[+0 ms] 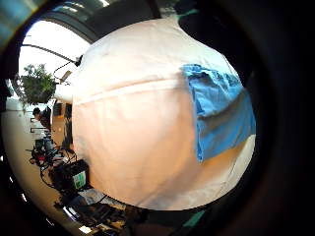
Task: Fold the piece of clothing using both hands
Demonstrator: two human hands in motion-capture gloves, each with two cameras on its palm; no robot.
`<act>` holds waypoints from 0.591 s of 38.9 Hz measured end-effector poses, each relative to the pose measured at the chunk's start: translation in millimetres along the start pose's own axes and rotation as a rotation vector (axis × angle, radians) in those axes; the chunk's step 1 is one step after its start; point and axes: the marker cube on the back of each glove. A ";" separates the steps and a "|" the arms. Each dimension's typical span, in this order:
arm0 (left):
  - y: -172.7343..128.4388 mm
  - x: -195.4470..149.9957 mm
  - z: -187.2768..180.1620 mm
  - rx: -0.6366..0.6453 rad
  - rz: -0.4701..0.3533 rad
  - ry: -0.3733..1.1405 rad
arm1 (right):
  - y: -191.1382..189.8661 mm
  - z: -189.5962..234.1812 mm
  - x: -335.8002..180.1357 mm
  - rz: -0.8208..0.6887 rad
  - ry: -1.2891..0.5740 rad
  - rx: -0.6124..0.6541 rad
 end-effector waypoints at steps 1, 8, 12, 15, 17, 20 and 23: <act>5.0 -3.9 -1.9 -0.030 -0.018 -0.005 | 10.3 9.4 -15.3 -0.044 -0.022 -0.044; 15.0 -36.6 -7.1 -0.015 -0.113 -0.108 | 73.1 69.3 -74.6 -0.319 -0.010 -0.134; 6.5 -23.1 -7.2 0.124 -0.001 0.071 | 95.2 96.0 -82.4 -0.419 0.070 -0.116; 16.1 -16.1 5.4 0.015 0.049 0.245 | 114.2 117.6 -75.5 -0.505 0.212 -0.127; 26.6 -19.7 5.8 -0.037 0.027 0.240 | 129.9 124.8 -66.3 -0.536 0.285 -0.224; 39.6 -33.9 12.2 -0.163 -0.046 0.176 | 151.8 128.5 -57.1 -0.564 0.316 -0.446; 43.4 -30.0 16.3 -0.244 -0.015 0.277 | 167.0 121.1 -44.7 -0.553 0.317 -0.785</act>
